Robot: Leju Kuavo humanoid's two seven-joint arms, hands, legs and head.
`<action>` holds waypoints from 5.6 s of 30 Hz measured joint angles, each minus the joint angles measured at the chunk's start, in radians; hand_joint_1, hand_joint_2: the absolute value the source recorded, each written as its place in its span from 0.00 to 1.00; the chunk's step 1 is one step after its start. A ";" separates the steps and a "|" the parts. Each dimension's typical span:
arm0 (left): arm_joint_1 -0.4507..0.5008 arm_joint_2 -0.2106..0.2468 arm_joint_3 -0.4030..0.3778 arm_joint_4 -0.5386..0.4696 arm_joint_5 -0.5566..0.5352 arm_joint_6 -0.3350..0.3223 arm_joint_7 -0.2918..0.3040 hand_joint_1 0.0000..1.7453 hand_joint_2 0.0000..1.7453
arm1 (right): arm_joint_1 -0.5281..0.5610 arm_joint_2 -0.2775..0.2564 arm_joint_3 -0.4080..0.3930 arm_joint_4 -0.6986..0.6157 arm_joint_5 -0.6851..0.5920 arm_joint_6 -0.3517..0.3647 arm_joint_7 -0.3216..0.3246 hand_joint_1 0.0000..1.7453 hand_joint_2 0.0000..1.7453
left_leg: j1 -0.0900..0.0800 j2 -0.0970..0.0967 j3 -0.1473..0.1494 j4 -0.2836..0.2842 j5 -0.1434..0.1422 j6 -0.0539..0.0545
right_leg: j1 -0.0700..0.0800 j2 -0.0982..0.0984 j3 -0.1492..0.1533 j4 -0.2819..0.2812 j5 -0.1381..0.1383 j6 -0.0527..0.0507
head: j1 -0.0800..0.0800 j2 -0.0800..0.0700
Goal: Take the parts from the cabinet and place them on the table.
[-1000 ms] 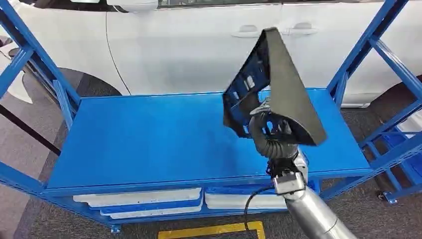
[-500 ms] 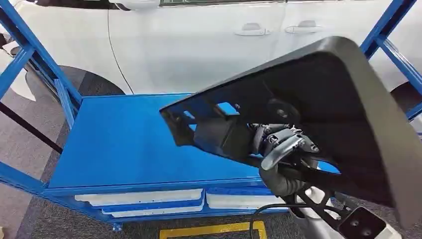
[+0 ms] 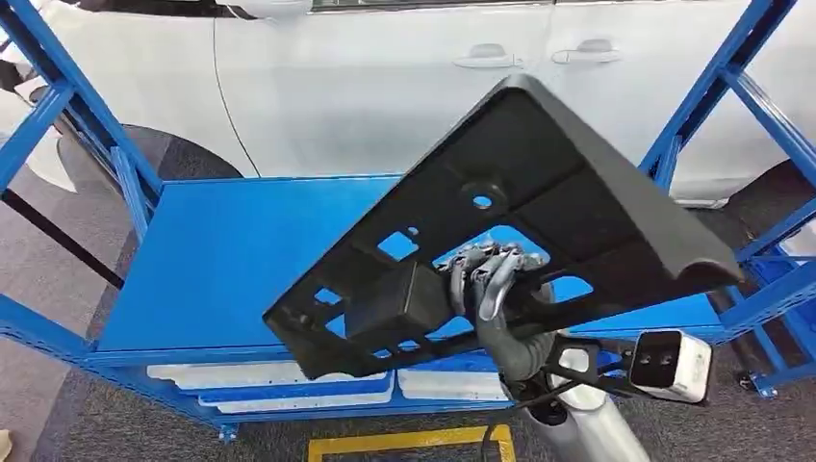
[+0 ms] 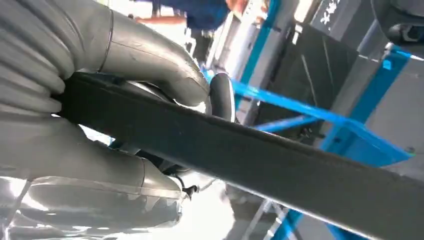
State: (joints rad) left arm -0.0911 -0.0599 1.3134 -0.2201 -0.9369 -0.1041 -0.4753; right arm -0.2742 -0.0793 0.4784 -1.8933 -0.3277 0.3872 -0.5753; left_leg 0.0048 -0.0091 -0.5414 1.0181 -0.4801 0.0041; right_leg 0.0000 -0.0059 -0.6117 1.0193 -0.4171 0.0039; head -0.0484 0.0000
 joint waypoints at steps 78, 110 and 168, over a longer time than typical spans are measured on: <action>0.013 0.020 0.078 -0.001 0.050 0.196 0.304 0.00 1.00 | 0.052 -0.001 -0.036 0.072 -0.063 0.188 -0.080 1.00 1.00 | 0.000 0.019 -0.072 -0.028 0.096 -0.017 | 0.001 0.003 0.114 -0.038 -0.084 -0.015 | -0.001 0.000; 0.007 0.035 0.069 -0.002 -0.001 0.247 0.259 0.00 1.00 | 0.297 0.095 -0.179 -0.038 0.120 0.297 -0.080 1.00 1.00 | 0.006 0.073 -0.018 -0.002 0.007 -0.031 | -0.006 -0.015 0.049 -0.018 -0.038 -0.027 | -0.001 0.000; 0.003 0.042 0.019 -0.003 -0.028 0.234 0.262 0.00 1.00 | 0.030 0.013 -0.157 -0.024 -0.107 0.204 -0.080 1.00 1.00 | 0.001 0.110 0.000 -0.016 0.010 -0.010 | 0.004 -0.044 0.017 0.001 -0.029 -0.009 | -0.001 0.000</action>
State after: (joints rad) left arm -0.0877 -0.0176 1.3329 -0.2235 -0.9648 0.1297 -0.2133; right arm -0.2447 -0.0667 0.3219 -1.9177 -0.4351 0.5908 -0.6558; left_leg 0.0059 0.1012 -0.5419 1.0021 -0.4702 -0.0063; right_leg 0.0039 -0.0500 -0.5944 1.0203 -0.4458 -0.0049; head -0.0492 0.0000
